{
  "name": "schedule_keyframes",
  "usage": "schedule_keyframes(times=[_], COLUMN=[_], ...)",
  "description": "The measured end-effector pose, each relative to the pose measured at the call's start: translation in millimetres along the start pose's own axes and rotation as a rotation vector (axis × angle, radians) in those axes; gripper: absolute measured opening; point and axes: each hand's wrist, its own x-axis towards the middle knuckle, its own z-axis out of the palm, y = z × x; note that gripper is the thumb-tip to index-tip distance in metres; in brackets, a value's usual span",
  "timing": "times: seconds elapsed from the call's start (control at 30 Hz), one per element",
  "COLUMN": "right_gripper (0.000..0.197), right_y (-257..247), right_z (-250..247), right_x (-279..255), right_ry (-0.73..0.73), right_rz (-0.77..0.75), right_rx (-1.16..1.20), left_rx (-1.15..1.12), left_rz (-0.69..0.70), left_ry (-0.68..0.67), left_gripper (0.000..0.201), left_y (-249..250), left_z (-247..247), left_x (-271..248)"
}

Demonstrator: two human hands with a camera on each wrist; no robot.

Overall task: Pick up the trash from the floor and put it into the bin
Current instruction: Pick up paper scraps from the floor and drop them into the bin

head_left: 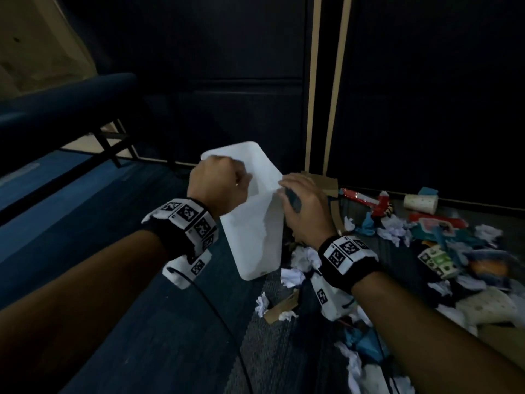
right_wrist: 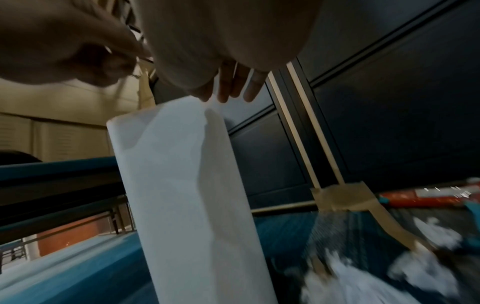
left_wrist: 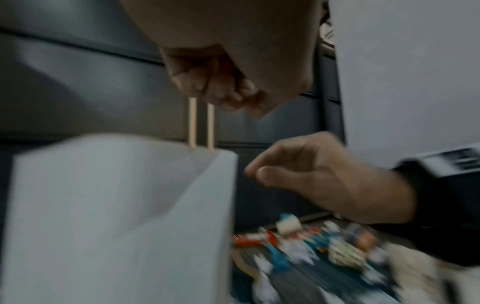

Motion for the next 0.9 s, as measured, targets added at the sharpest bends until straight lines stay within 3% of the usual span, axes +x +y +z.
schedule_keyframes(times=[0.03, 0.1, 0.2, 0.27, 0.4, 0.43, 0.6, 0.77, 0.83, 0.9], right_gripper=[0.020, 0.015, 0.013, 0.013, 0.015, 0.017, 0.028, 0.030, 0.022, 0.018], right_y=[5.2, 15.1, 30.3, 38.9, 51.2, 55.0, 68.7, 75.7, 77.6, 79.3], right_z=[-0.3, 1.2, 7.9, 16.3, 32.6, 36.5, 45.4, 47.1, 48.0, 46.5], right_x=[-8.4, -27.1, -60.5, -84.1, -126.0, -134.7, -161.5, -174.4, -177.4, -179.6], right_ry=[0.036, 0.052, -0.047, -0.176, -0.460, -0.536, -0.802, -0.935, -0.963, -0.979], right_rz=[-0.007, -0.006, 0.029, 0.085, 0.210, 0.236, 0.401, 0.371, 0.354, 0.355], right_rx=[-0.012, -0.033, -0.053, -0.075, -0.126, -0.145, -0.236, -0.303, -0.327, -0.362], left_rx=[-0.012, -0.062, -0.125, -0.109, -0.002, 0.022, -0.033, 0.083, 0.068, -0.003], left_rz=[0.095, 0.279, 0.458, 0.459, 0.429, 0.465, 0.568, 0.508, 0.454, 0.384], left_ry=[0.080, 0.109, -0.069, -0.290, -1.063, -1.150, -1.139, -1.224, -1.219, -1.146], left_gripper=[0.031, 0.043, 0.047, 0.045, 0.021, 0.024, 0.026, 0.083, 0.078, 0.055], left_y=[7.6, 22.0, 32.2, 27.4, 9.4, 4.0, -8.9, 0.5, 0.3, 2.1], left_z=[1.8, 12.1, 45.0, 77.4, 124.6, 136.2, 185.6, 216.1, 228.3, 232.4], left_x=[-6.1, -16.1, -35.0, -46.9, -72.7, -79.0, -109.9, -125.6, -128.3, -131.4])
